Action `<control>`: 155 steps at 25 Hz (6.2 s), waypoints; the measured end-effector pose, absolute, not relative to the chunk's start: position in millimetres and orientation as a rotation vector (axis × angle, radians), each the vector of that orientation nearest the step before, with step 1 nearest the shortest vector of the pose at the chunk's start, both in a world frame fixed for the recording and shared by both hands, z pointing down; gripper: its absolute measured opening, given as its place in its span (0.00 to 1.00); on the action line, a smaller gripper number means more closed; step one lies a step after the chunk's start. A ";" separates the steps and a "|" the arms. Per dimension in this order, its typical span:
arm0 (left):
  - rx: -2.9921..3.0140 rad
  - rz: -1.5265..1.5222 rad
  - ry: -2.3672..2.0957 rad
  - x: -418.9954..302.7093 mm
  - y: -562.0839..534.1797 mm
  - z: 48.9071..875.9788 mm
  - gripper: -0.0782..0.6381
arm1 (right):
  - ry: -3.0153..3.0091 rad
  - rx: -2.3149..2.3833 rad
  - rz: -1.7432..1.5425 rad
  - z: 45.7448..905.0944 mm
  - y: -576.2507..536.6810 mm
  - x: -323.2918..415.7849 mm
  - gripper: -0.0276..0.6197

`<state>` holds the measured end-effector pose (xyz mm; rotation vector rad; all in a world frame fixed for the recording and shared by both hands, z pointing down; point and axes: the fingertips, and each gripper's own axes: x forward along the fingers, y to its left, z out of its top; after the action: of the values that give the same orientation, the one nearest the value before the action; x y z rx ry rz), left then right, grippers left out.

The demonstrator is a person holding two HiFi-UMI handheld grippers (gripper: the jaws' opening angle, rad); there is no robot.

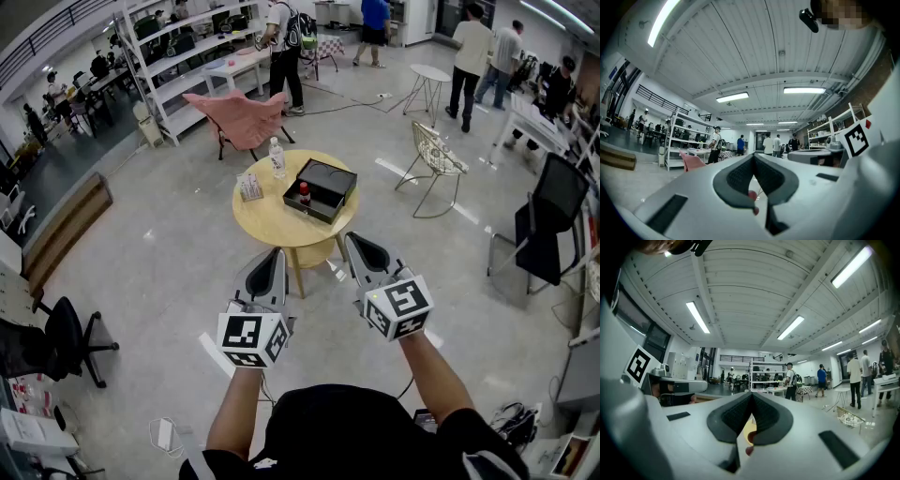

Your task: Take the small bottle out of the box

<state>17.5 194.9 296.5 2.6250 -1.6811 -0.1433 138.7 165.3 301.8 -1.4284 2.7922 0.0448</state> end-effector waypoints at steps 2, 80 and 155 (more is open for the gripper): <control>2.625 -0.146 -1.683 25.9 200.2 297.2 0.12 | 2.794 -1.406 0.023 302.7 170.5 144.0 0.05; 2.573 -0.105 -1.380 -79.4 -213.1 371.5 0.12 | 2.907 -1.642 -0.296 419.7 -241.8 32.5 0.05; 2.254 0.373 -1.348 -51.4 -312.5 577.9 0.12 | 3.580 -1.567 -0.695 681.7 -345.0 34.7 0.26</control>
<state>-51.4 -312.5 577.9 2.2537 -1.3484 0.3733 34.7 -345.0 681.7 -1.5667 3.5804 -0.6946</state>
